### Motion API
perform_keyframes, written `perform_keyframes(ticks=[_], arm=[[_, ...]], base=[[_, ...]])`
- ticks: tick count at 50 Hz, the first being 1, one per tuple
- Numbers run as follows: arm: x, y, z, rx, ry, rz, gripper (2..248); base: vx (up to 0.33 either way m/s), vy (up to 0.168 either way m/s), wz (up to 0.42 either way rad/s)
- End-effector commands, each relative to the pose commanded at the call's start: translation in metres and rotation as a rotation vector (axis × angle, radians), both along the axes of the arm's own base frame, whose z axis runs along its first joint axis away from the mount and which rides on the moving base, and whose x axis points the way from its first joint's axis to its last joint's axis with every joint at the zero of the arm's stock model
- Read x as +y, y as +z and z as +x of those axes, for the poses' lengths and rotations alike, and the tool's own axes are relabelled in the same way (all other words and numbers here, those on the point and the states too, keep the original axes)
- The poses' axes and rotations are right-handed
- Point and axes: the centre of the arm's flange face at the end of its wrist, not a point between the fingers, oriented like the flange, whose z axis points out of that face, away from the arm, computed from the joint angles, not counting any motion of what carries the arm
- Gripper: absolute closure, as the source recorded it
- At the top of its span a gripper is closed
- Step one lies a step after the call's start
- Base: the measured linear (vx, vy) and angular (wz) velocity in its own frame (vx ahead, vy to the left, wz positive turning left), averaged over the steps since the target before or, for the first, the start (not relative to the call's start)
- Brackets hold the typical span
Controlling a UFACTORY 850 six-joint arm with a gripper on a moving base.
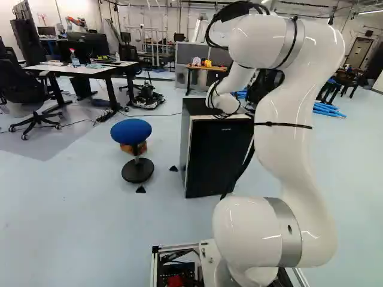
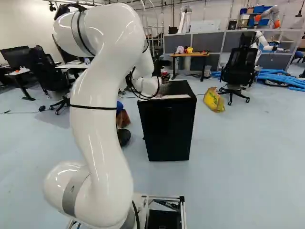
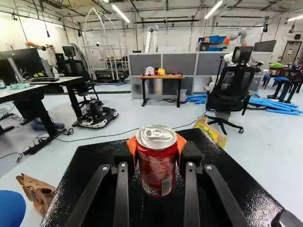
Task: Grab a drink from the fridge
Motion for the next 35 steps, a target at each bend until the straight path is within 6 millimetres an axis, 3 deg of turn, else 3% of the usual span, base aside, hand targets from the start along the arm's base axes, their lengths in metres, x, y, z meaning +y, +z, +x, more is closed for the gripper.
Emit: perform_keyframes(ticks=[18, 35], arm=[[0.022, 0.007, -0.047, 0.034, 0.026, 0.004, 150], [0.046, 0.008, -0.107, 0.074, 0.057, 0.008, 150]], base=[[0.0, 0.0, 0.0], [0.0, 0.0, 0.0]])
